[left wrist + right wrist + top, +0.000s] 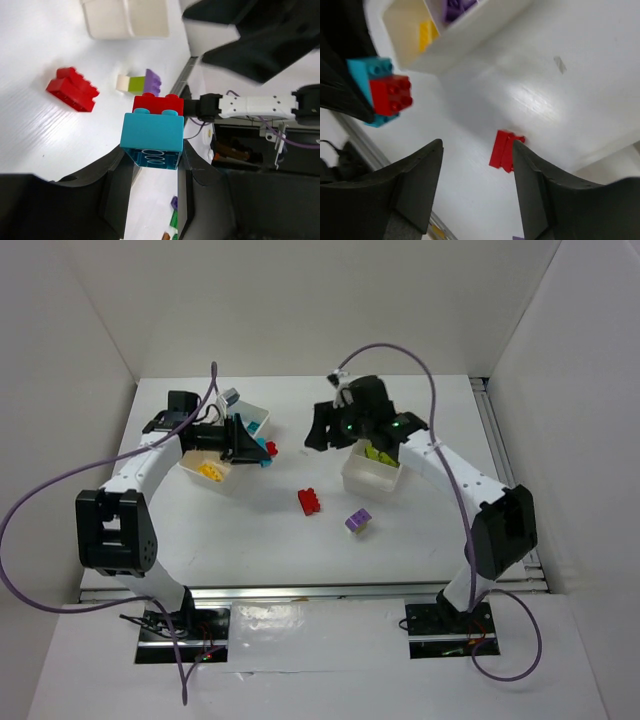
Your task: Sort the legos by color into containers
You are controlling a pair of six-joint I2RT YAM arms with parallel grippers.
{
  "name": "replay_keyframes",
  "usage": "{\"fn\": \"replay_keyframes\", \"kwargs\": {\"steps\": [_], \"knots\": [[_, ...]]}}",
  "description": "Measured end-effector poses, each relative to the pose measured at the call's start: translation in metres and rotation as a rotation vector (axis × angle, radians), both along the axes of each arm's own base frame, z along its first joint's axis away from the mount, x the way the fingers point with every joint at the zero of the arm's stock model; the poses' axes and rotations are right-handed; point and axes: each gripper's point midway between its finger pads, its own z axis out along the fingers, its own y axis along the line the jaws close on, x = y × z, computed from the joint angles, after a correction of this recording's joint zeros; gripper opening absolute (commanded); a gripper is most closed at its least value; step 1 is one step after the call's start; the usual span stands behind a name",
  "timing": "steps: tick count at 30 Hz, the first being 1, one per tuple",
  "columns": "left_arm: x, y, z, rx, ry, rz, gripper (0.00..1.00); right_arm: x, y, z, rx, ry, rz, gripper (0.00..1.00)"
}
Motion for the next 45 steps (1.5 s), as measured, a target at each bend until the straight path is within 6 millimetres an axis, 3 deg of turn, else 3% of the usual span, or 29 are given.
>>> {"fn": "replay_keyframes", "kwargs": {"steps": [2,4,10,16,20,24,31,38,41,45], "knots": [[0.003,-0.003,0.01,-0.035,-0.021,-0.028,0.0,0.013,-0.009,0.029,0.106,-0.025,0.006,0.75],[0.007,-0.007,0.019,-0.064,-0.05,-0.056,0.0,0.02,-0.017,0.045,0.196,-0.024,0.027,0.82],[0.005,-0.03,0.046,-0.141,-0.133,-0.177,0.0,0.0,-0.005,0.062,0.416,0.09,0.214,0.88],[-0.001,-0.054,0.051,-0.167,-0.144,-0.262,0.0,-0.022,0.012,0.074,0.495,0.134,0.361,0.9],[-0.003,-0.058,0.051,-0.171,-0.148,-0.277,0.0,-0.023,0.016,0.075,0.514,0.142,0.395,0.8],[-0.002,-0.061,0.052,-0.175,-0.16,-0.287,0.0,-0.023,0.02,0.078,0.545,0.155,0.416,0.79],[-0.002,-0.063,0.052,-0.177,-0.164,-0.293,0.0,-0.024,0.025,0.083,0.574,0.149,0.449,0.66],[-0.003,-0.065,0.054,-0.182,-0.164,-0.298,0.0,-0.024,0.029,0.074,0.578,0.183,0.462,0.63],[-0.002,-0.066,0.054,-0.184,-0.168,-0.3,0.0,-0.025,0.031,0.071,0.577,0.191,0.468,0.56],[-0.002,-0.067,0.056,-0.19,-0.181,-0.307,0.0,-0.024,0.031,0.067,0.575,0.203,0.461,0.34]]}}
